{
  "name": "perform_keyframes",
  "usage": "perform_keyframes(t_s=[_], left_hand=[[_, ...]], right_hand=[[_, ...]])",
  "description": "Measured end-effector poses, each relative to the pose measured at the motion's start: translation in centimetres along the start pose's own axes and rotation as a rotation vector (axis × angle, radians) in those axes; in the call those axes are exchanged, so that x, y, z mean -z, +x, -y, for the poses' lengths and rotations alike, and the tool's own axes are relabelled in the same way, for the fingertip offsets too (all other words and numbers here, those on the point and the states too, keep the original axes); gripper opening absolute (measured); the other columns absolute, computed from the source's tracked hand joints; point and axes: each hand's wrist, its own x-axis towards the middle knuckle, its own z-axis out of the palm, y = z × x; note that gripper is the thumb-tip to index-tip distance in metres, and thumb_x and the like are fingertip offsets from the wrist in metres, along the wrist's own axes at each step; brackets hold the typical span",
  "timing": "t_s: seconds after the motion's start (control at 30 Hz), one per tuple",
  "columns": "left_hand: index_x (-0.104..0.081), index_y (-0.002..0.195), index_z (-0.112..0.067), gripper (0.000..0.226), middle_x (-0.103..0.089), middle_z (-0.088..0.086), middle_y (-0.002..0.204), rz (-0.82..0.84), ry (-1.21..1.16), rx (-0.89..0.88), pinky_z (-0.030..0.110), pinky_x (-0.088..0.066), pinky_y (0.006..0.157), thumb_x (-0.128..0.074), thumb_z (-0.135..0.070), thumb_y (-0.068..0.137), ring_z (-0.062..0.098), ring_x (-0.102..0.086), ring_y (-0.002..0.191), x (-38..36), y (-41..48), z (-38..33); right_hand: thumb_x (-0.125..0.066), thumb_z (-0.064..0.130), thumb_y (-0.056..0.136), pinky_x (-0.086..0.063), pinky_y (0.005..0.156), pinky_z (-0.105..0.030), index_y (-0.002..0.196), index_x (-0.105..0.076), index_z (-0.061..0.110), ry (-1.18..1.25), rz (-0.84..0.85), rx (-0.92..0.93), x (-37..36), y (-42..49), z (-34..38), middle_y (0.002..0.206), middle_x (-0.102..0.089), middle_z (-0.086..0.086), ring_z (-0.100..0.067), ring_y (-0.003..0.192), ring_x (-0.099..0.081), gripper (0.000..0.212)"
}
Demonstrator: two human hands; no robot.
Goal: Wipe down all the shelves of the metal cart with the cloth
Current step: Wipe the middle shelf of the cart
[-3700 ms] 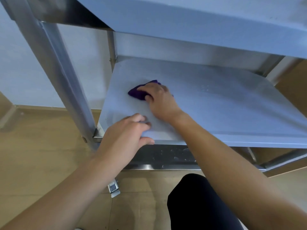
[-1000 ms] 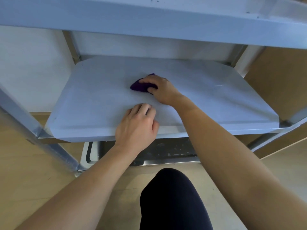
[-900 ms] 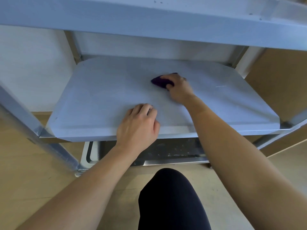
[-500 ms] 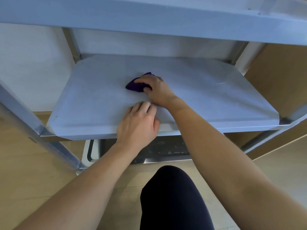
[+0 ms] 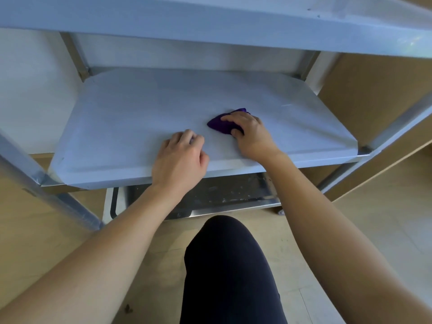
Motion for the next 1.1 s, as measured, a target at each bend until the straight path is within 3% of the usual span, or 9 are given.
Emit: perform_keyframes(t_s=[0.13,0.27,0.43,0.63,0.77,0.97,1.1], left_hand=[[-0.059,0.106,-0.004,0.024,-0.055,0.012,0.109,0.052,-0.027,0.055,0.044,-0.044,0.085,-0.047,-0.014,0.087,0.033,-0.052,0.101,-0.2,0.7,-2.1],[-0.063,0.108,-0.008,0.026,-0.057,0.008,0.112,0.046,-0.094,-0.1,0.042,-0.043,0.091,-0.049,-0.015,0.087,0.03,-0.052,0.106,-1.1,1.4,-6.8],[-0.064,0.107,-0.01,0.026,-0.059,0.006,0.11,0.039,-0.177,-0.183,0.039,-0.047,0.086,-0.047,-0.018,0.088,0.028,-0.055,0.1,-3.2,2.5,-11.6],[-0.063,0.1,-0.013,0.024,-0.06,0.007,0.11,-0.061,-0.128,-0.22,0.039,-0.048,0.08,-0.045,-0.02,0.087,0.028,-0.058,0.092,-4.7,2.2,-11.8],[-0.061,0.102,-0.011,0.021,-0.058,0.01,0.11,-0.072,-0.091,-0.237,0.041,-0.047,0.079,-0.046,-0.018,0.088,0.031,-0.057,0.092,-4.8,2.2,-12.0],[-0.06,0.102,-0.009,0.023,-0.057,0.012,0.107,-0.059,-0.064,-0.229,0.043,-0.046,0.08,-0.043,-0.017,0.088,0.033,-0.056,0.092,-4.5,2.0,-12.1],[-0.059,0.103,-0.01,0.024,-0.057,0.011,0.111,-0.05,-0.056,-0.249,0.041,-0.045,0.083,-0.04,-0.018,0.091,0.031,-0.056,0.096,-4.5,1.8,-11.9]], right_hand=[[-0.049,0.007,0.095,-0.031,0.114,-0.038,0.136,-0.054,0.027,-0.015,0.005,-0.055,1.2,-1.2,-1.5,0.145,-0.049,0.0,-0.031,0.134,-0.039,0.046],[-0.049,0.006,0.094,-0.032,0.113,-0.04,0.135,-0.056,0.026,-0.02,-0.015,-0.124,2.5,-2.2,-3.1,0.145,-0.049,-0.002,-0.031,0.134,-0.039,0.046],[-0.049,0.005,0.093,-0.035,0.112,-0.043,0.133,-0.058,0.023,-0.066,-0.083,-0.204,5.0,-4.4,-7.1,0.143,-0.051,-0.004,-0.032,0.133,-0.043,0.045],[-0.045,0.01,0.096,-0.03,0.115,-0.044,0.136,-0.053,0.028,-0.212,-0.175,-0.409,9.3,-7.0,-13.7,0.144,-0.051,-0.001,-0.033,0.133,-0.042,0.045],[-0.04,0.008,0.095,-0.032,0.11,-0.043,0.137,-0.052,0.03,-0.204,-0.241,-0.548,9.0,-6.4,-13.3,0.146,-0.048,-0.001,-0.035,0.133,-0.038,0.049],[-0.044,0.009,0.095,-0.038,0.105,-0.043,0.135,-0.054,0.028,-0.15,-0.197,-0.209,4.4,-6.1,-7.0,0.141,-0.052,0.001,-0.033,0.13,-0.041,0.045],[-0.047,0.01,0.093,-0.039,0.108,-0.041,0.134,-0.056,0.028,-0.145,-0.174,-0.217,6.0,-5.8,-9.3,0.14,-0.054,0.001,-0.031,0.128,-0.045,0.046]])
